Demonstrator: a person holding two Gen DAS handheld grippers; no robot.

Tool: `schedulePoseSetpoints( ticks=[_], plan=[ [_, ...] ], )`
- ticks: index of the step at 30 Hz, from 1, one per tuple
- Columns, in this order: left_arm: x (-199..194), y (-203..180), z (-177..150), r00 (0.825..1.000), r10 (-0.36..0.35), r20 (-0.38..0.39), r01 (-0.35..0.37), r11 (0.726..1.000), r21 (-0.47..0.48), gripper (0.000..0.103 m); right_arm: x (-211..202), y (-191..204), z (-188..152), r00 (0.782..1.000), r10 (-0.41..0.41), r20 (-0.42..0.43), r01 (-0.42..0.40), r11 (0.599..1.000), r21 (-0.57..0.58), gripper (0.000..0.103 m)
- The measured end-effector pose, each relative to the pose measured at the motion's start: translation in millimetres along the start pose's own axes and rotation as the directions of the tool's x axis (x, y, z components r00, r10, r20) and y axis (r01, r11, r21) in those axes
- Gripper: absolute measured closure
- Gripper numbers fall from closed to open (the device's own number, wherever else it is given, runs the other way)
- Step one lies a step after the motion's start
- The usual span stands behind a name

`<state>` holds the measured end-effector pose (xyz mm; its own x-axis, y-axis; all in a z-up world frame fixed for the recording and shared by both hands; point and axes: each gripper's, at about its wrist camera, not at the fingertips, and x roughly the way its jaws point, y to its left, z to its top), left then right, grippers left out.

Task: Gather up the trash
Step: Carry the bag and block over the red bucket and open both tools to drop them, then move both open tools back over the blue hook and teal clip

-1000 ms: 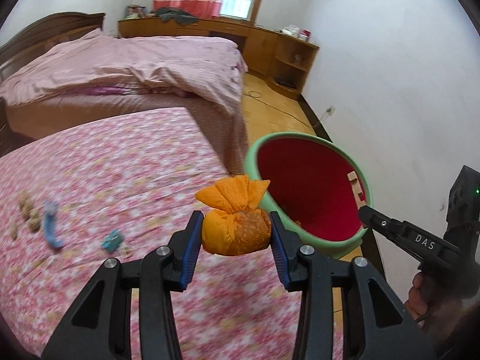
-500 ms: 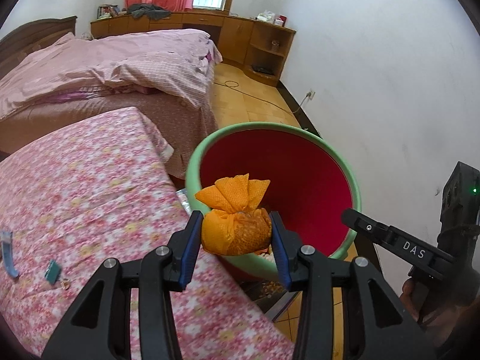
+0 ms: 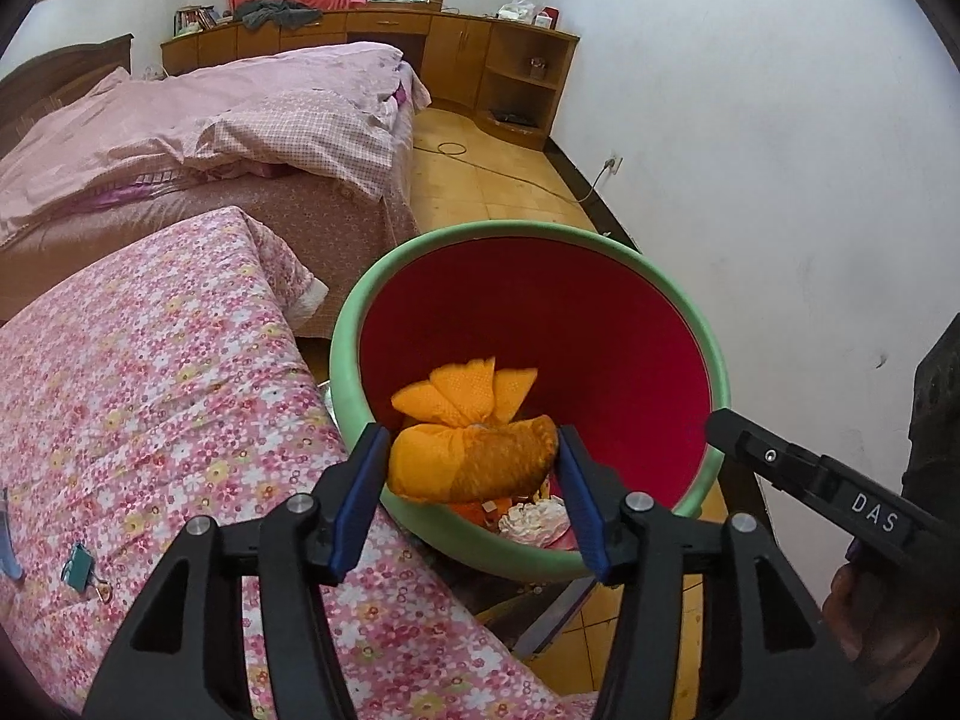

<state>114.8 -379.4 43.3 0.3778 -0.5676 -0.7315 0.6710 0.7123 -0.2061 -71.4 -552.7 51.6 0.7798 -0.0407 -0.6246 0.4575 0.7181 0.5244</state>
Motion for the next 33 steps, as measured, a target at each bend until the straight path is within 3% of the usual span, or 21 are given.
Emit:
schedulePoseSetpoints(
  ticks=[7,14,21,33],
  plan=[
    [-8,0,-3,1.0,-0.003,0.008,0.004,1.0,-0.02,0.046,-3,2,-1,1.0,0.016,0.001,-0.016,1.0,-0.004,0.077],
    [-15,1,-3,0.999,-0.009,0.038,0.01,0.999,-0.032,0.036,-9,4,-2,1.0,0.024,0.014,-0.024,1.0,-0.002,0.076],
    [-27,5,-4,0.999,-0.005,0.045,0.008,0.998,-0.059,0.036,-13,6,-4,1.0,0.019,0.019,-0.019,1.0,-0.005,0.075],
    [-68,47,-24,0.994,0.081,0.067,-0.071,0.989,-0.132,0.036,-20,27,-12,0.999,0.045,0.009,-0.045,0.998,-0.039,0.071]
  ],
)
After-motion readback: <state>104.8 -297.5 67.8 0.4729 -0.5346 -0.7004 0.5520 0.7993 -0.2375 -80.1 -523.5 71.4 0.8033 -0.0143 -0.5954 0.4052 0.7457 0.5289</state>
